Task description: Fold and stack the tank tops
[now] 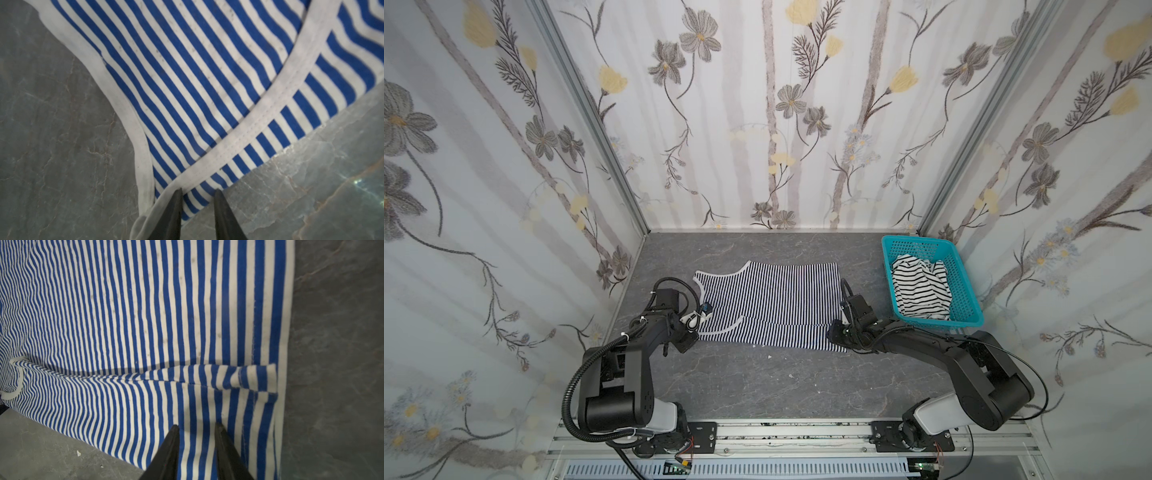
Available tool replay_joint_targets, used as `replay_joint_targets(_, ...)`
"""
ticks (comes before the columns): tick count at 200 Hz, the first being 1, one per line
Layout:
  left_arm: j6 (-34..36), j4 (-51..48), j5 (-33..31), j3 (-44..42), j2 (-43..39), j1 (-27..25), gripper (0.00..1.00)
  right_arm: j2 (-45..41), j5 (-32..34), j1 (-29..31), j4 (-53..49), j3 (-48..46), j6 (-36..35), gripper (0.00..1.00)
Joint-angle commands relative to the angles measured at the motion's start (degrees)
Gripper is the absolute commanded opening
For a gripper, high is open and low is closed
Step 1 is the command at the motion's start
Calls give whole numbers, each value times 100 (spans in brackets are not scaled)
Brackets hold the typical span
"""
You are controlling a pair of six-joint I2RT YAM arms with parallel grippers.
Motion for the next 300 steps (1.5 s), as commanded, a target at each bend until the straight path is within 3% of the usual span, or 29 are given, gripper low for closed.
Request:
replay_joint_targets(1, 310, -1169, -731, -127, 10, 82, 29, -103, 93, 71, -765, -59, 138, 33)
replay_joint_targets(27, 252, -1283, -651, 58, -106, 90, 31, -397, 162, 134, -966, 104, 106, 34)
replay_joint_targets(49, 150, -1503, -431, 442, -191, 91, 36, -570, 253, 127, -1154, 416, 56, 41)
replay_joint_targets(83, -53, -1863, -42, 1273, -251, 56, 59, -527, 369, 60, -1378, 1166, -117, 52)
replay_joint_targets(109, -375, -1873, 180, 1993, -71, -131, 69, -286, 338, -215, -1492, 1782, -369, 56)
replay_joint_targets(156, -1679, -1633, 585, 3870, 1392, -1008, 71, 795, 185, -1023, -1641, 3275, -909, 56)
replay_joint_targets(196, -2894, -1161, 280, 5855, 3277, -1600, 72, 2166, 56, -1663, -1990, 4846, -1226, 53)
replay_joint_targets(233, -3353, -1166, 6, 7520, 4621, -1901, 73, 3335, 26, -1891, -2367, 6002, -1365, 51)
replay_joint_targets(261, -3372, -1170, -144, 8102, 5314, -2052, 74, 4037, -49, -1971, -2611, 6639, -1437, 50)
replay_joint_targets(300, -3650, -1175, 298, 8384, 5729, -2038, 74, 4518, -75, -2006, -2630, 6919, -1448, 49)
